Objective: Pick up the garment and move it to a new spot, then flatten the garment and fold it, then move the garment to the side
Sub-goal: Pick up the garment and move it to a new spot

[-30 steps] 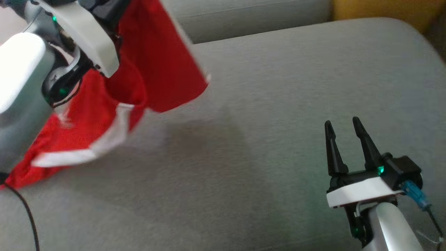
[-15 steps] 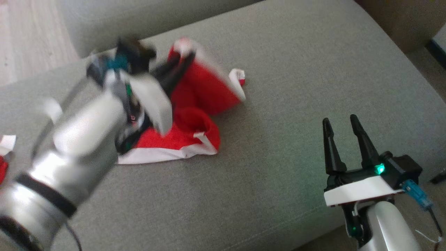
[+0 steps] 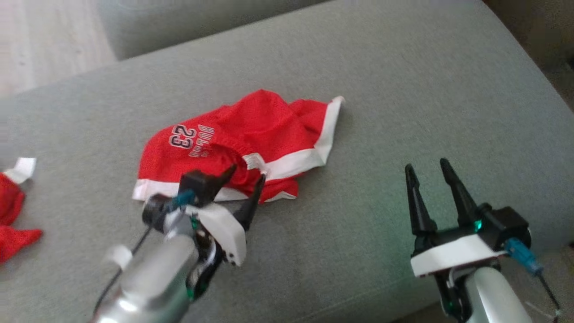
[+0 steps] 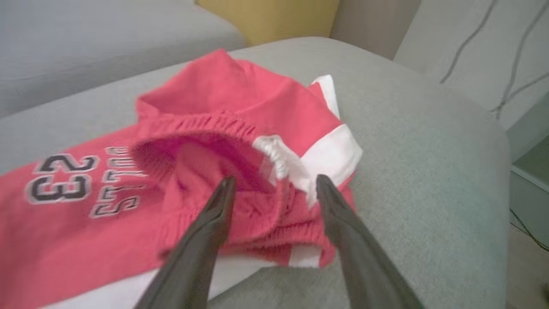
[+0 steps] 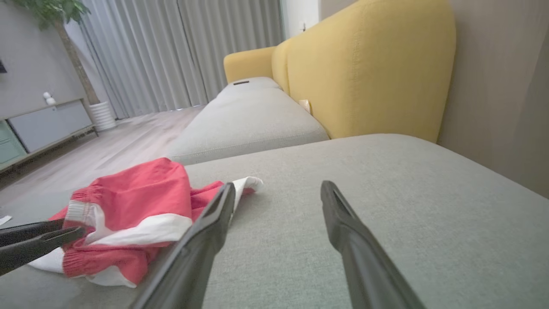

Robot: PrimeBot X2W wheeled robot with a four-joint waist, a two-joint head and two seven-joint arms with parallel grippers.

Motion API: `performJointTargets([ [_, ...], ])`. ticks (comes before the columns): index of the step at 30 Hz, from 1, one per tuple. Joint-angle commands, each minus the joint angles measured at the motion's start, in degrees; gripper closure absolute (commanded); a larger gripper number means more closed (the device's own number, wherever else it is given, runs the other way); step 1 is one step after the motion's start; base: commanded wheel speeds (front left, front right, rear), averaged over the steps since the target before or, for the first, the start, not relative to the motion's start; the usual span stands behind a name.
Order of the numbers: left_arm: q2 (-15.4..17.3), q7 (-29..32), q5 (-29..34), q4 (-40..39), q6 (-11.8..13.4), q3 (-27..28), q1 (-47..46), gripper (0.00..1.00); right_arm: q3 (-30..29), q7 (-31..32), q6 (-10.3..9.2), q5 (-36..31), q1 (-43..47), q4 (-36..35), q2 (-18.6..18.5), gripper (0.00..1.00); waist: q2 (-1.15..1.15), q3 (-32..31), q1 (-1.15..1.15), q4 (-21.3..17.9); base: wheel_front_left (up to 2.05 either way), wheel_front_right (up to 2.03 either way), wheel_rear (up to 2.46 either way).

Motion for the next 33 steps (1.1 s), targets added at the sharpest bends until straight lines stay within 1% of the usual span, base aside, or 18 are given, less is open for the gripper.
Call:
performJointTargets([
  [1, 0.5, -0.7, 1.1, -2.3, 0.6, 3.1, 0.1, 0.00, 1.4, -0.6, 0.13, -0.4, 0.3, -1.3, 0.0, 0.00, 0.00, -2.4, 0.00, 2.3, 0.00, 0.00, 0.00],
  [4, 0.2, -0.7, 5.2, -7.3, 2.8, 8.6, 6.4, 0.00, 1.6, -0.6, 0.13, -1.0, 1.2, -0.7, 0.0, 0.00, 0.00, -4.7, 0.00, 4.7, 0.00, 0.00, 0.00],
  [10, -0.7, -0.7, 12.0, -17.3, 5.5, 19.8, 18.1, 0.00, 1.2, -0.6, 0.13, -2.0, 3.2, 0.0, 0.0, 0.00, 0.00, -8.4, 0.00, 9.8, 0.00, 0.00, 0.00],
  [12, -1.7, -0.7, 13.9, -21.2, 6.4, 24.7, 22.2, 0.00, 1.3, -0.6, 0.13, -2.5, 4.0, 0.2, 0.0, 0.00, 0.00, -9.6, 0.00, 11.0, 0.00, 0.00, 0.00],
  [16, -3.9, -0.7, 17.8, -27.2, 6.7, 32.7, 30.9, 0.00, 0.7, -0.6, 0.13, -3.0, 5.4, 0.5, 0.0, 0.00, 0.00, -11.6, 0.00, 12.8, 0.00, 0.00, 0.00],
  [19, -5.8, -0.7, 21.2, -30.4, 7.6, 38.2, 37.0, 0.00, 0.7, -0.6, 0.13, -3.0, 6.6, 0.7, 0.0, 0.00, 0.00, -13.4, 0.00, 13.7, 0.00, 0.00, 0.00],
  [21, -7.2, -0.7, 22.4, -31.7, 8.5, 42.6, 40.5, 0.00, 1.0, -0.6, 0.13, -2.8, 7.5, 0.7, 0.0, 0.00, 0.00, -14.5, 0.00, 13.9, 0.00, 0.00, 0.00],
  [22, -7.7, -0.7, 23.2, -32.5, 8.5, 44.7, 41.7, 0.00, 1.3, -0.6, 0.13, -2.7, 7.8, 0.6, 0.0, 0.00, 0.00, -14.8, 0.00, 14.0, 0.00, 0.00, 0.00],
  [24, -8.6, -0.7, 24.4, -33.5, 7.5, 47.6, 43.8, 0.00, 2.0, -0.6, 0.13, -2.3, 8.4, 0.3, 0.0, 0.00, 0.00, -15.4, 0.00, 14.1, 0.00, 0.00, 0.00],
  [26, -9.3, -0.7, 25.1, -33.4, 5.4, 49.3, 45.2, 0.00, 2.8, -0.6, 0.13, -2.7, 9.0, -0.3, 0.0, 0.00, 0.00, -16.1, 0.00, 14.4, 0.00, 0.00, 0.00],
  [29, -9.9, -0.7, 26.8, -33.6, 2.8, 50.9, 46.1, 0.00, 3.0, -0.6, 0.13, -2.7, 10.6, -1.2, 0.0, 0.00, 0.00, -17.2, 0.00, 14.7, 0.00, 0.00, 0.00],
  [33, -10.3, -0.7, 29.2, -34.3, 0.5, 51.7, 46.5, 0.00, 3.0, -0.6, 0.13, -2.4, 12.4, -1.7, 0.0, 0.00, 0.00, -17.9, 0.00, 15.0, 0.00, 0.00, 0.00],
])
